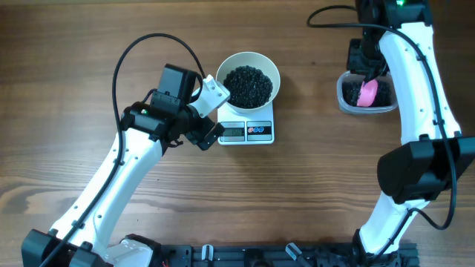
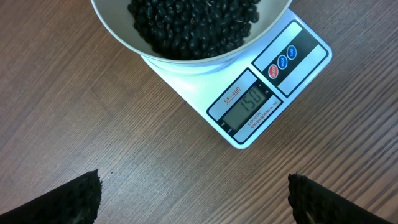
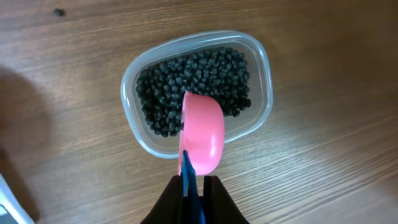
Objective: Scoop item into bowl and weigh 150g on scale
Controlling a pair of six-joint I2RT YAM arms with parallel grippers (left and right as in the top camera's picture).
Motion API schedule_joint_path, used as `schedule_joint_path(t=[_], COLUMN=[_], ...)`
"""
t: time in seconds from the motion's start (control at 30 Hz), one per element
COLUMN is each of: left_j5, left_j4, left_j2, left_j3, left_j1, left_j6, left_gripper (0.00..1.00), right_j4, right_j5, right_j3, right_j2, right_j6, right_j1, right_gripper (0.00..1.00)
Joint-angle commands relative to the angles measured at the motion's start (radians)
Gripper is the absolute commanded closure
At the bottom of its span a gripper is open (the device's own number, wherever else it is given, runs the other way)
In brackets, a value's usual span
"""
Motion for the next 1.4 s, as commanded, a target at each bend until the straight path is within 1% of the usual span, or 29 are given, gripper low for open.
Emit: schedule_joint_path(t=[0.0, 0.1, 0.23, 0.43, 0.47, 0.5, 0.53, 0.63, 0.7, 0.73, 0.8, 0.83, 0.87, 0.9, 0.93, 0.97, 1.17, 1.37], left_j5=[0.016, 0.016, 0.016, 0.016, 0.016, 0.016, 0.016, 0.016, 0.016, 0.016, 0.016, 0.016, 0.016, 0.016, 0.016, 0.016, 0.016, 0.016], left_j4=[-0.001, -0.001, -0.001, -0.001, -0.001, -0.001, -0.001, -0.001, -0.001, -0.001, -0.001, -0.001, -0.001, -0.001, -0.001, -0.001, -0.001, -0.001], left_j2=[-0.008, -0.008, -0.008, -0.008, -0.008, -0.008, -0.008, -0.008, -0.008, -0.008, -0.008, -0.008, -0.008, -0.008, -0.008, -0.008, -0.008, -0.008], left_j3=[-0.003, -0.003, -0.003, -0.003, -0.003, -0.003, -0.004, -0.003, -0.004, -0.003, -0.003, -0.003, -0.003, -0.003, -0.003, -0.003, -0.003, -0.004], left_j1=[0.004, 0.004, 0.004, 0.004, 0.004, 0.004, 0.004, 0.004, 0.004, 0.004, 0.004, 0.004, 0.004, 0.004, 0.004, 0.004, 0.004, 0.004], left_j6=[0.019, 0.019, 0.019, 0.019, 0.019, 0.019, 0.019, 0.019, 0.019, 0.019, 0.019, 0.019, 0.019, 0.019, 0.019, 0.019, 0.019, 0.019], left_gripper=[0.0, 0.0, 0.0, 0.0, 0.0, 0.0, 0.0, 0.0, 0.0, 0.0, 0.0, 0.0, 0.0, 0.0, 0.0, 0.0, 0.0, 0.0], right_j4=[0.002, 0.028, 0.076, 0.102, 0.109, 0.12, 0.121, 0.103, 0.071, 0.035, -0.02, -0.058, -0.085, -0.116, -0.116, -0.116, -0.115, -0.019], right_j5=[-0.117, -0.251, -0.379, -0.4, -0.391, -0.391, -0.391, -0.392, -0.392, -0.391, -0.391, -0.391, -0.391, -0.391, -0.402, -0.407, -0.445, -0.542], right_j3=[0.016, 0.015, 0.01, -0.068, -0.089, -0.106, -0.115, -0.129, -0.129, -0.129, -0.129, -0.129, -0.129, -0.129, -0.129, -0.129, -0.128, -0.128], right_j2=[-0.001, -0.001, 0.0, 0.0, 0.0, 0.0, 0.0, 0.0, -0.001, -0.001, -0.001, -0.002, -0.003, -0.007, -0.011, -0.018, -0.103, -0.278], right_j6=[0.12, 0.152, 0.22, 0.346, 0.371, 0.372, 0.376, 0.397, 0.399, 0.418, 0.431, 0.451, 0.455, 0.457, 0.448, 0.451, 0.452, 0.367], right_j1=[-0.071, -0.143, -0.222, -0.248, -0.247, -0.248, -0.247, -0.248, -0.248, -0.25, -0.254, -0.256, -0.258, -0.258, -0.258, -0.258, -0.257, -0.257], right_gripper=[0.96, 0.96, 0.96, 0.95, 0.91, 0.84, 0.75, 0.56, 0.38, 0.32, 0.23, 0.19, 0.18, 0.13, 0.02, 0.0, 0.0, 0.0])
